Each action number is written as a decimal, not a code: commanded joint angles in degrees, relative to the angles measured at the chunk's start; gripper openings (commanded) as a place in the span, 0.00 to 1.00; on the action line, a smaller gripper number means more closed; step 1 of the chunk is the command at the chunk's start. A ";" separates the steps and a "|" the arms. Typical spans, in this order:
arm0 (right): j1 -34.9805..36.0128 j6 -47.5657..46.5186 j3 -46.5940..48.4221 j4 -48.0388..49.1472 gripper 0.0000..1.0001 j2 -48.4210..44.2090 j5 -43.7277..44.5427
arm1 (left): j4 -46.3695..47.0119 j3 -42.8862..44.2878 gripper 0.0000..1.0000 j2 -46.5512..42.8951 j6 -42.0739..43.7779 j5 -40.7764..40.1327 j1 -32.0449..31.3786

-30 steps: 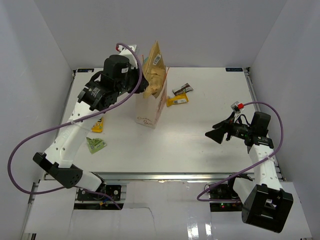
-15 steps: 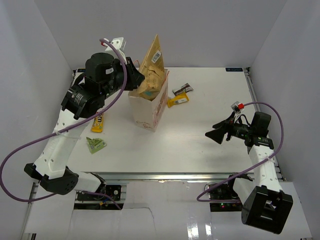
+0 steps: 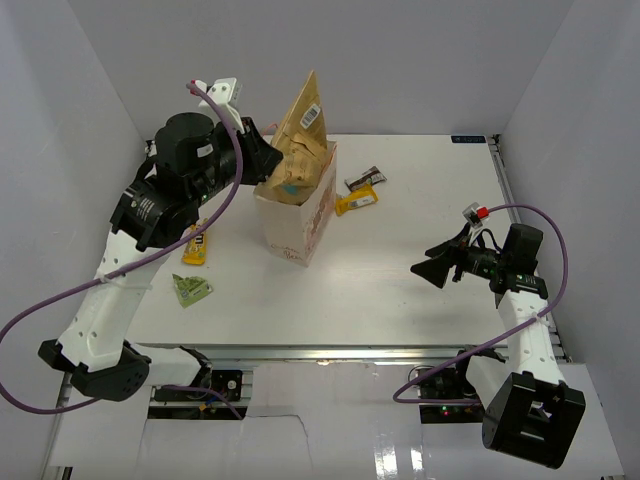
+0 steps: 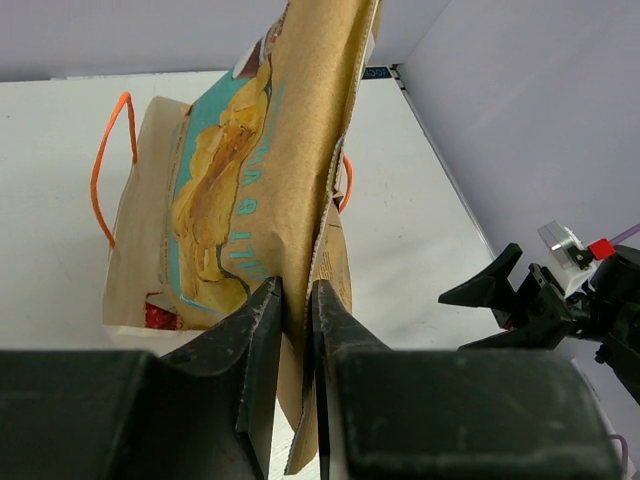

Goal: Place the snacks into the paper bag

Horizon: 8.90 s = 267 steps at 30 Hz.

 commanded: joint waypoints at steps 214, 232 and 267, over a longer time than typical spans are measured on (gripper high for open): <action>56.56 -37.53 86.19 -5.60 0.08 47.00 51.46 | -2.74 -55.98 0.98 -59.93 -16.96 -19.16 2.38; 58.57 -43.69 79.77 -8.67 0.28 48.50 48.47 | -1.07 -55.02 0.98 -49.74 -22.50 -24.08 2.38; 20.35 -16.53 20.35 -14.56 0.82 8.16 18.95 | 16.06 -37.18 0.75 15.12 -1.68 -3.25 38.24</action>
